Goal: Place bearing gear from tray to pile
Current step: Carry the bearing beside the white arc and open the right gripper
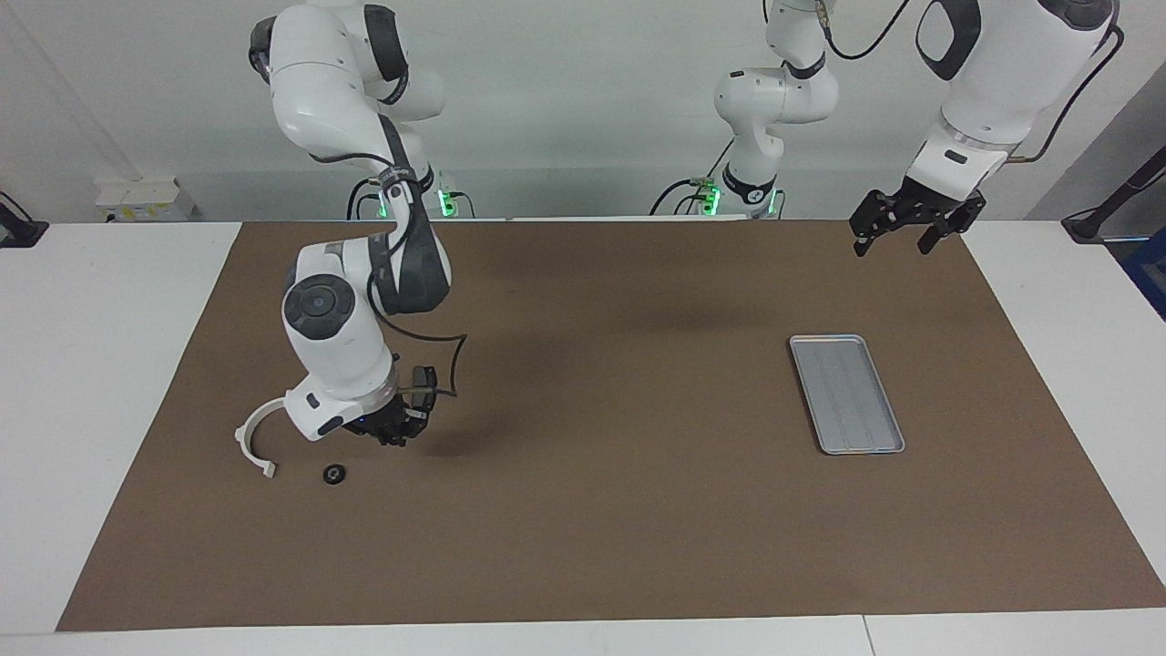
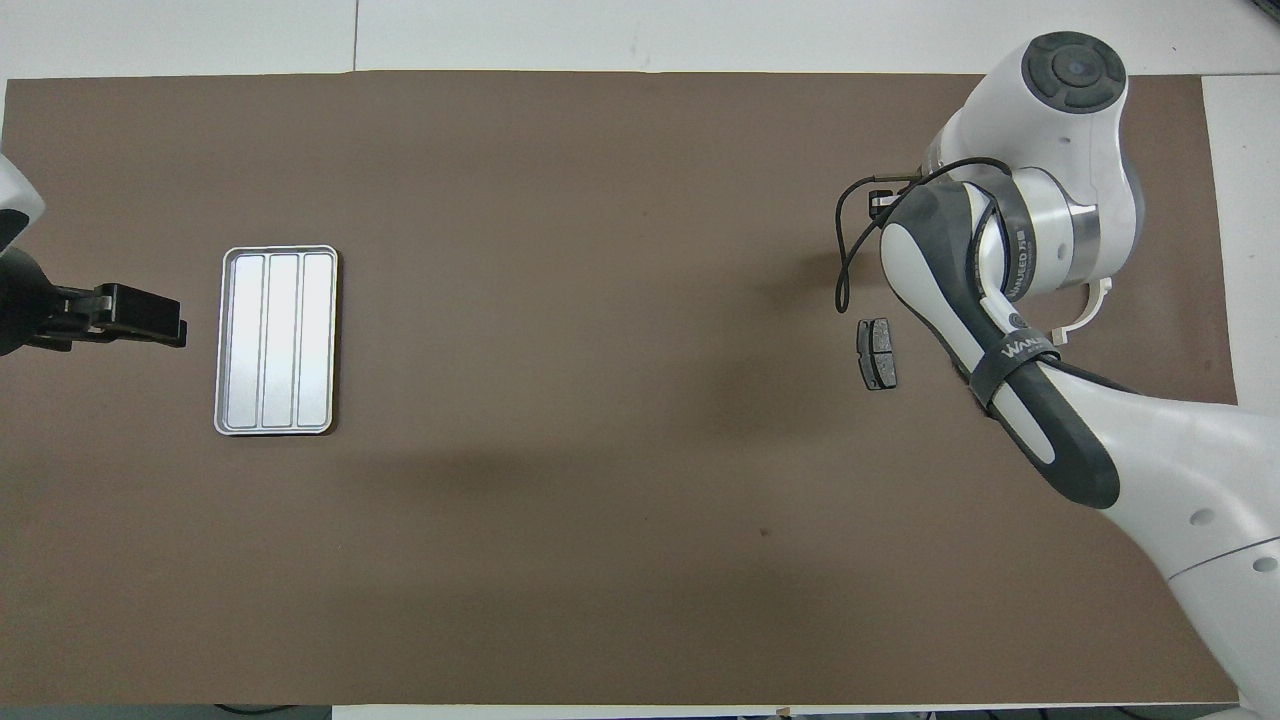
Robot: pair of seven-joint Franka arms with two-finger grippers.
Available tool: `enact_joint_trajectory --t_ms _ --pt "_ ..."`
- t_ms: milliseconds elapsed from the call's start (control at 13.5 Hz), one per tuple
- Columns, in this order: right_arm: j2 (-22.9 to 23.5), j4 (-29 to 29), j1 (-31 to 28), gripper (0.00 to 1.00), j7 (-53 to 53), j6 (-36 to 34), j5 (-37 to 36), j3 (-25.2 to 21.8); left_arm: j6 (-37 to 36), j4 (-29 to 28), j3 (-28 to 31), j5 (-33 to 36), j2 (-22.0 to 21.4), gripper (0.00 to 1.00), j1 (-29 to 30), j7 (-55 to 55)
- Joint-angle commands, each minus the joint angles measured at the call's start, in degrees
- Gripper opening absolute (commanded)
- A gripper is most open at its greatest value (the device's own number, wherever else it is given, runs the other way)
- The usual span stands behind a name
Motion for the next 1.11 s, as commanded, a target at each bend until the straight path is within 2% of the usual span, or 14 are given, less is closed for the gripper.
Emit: enact_joint_trajectory --t_ms 0,370,592,665,739,1035 --pt "0.34 -4.17 -1.15 0.00 -2.68 6.55 0.18 0.84 0.87 -0.94 0.50 -0.86 -0.39 1.00 -0.54 0.78" --pt "2.63 -6.27 -1.95 0.00 -2.68 13.24 -0.26 0.75 1.48 -1.64 0.50 -0.86 -0.74 1.00 -0.54 0.78" --pt "2.55 -6.54 -1.95 0.00 -2.16 13.42 -0.26 0.75 1.84 -1.82 0.50 -0.86 -0.75 1.00 -0.54 0.78" --pt "2.55 -6.54 -1.95 0.75 -1.72 13.34 -0.17 0.84 2.10 -2.25 0.42 -0.86 -0.83 1.00 -0.54 0.78" --pt "2.37 -6.54 -1.95 1.00 -1.45 13.16 -0.17 0.84 2.62 -2.52 0.42 -0.86 -1.01 1.00 -0.54 0.78" --pt "0.62 -6.54 -1.86 1.00 -1.45 12.10 -0.08 0.84 2.72 -2.61 0.50 -0.86 -1.10 1.00 -1.07 0.69"
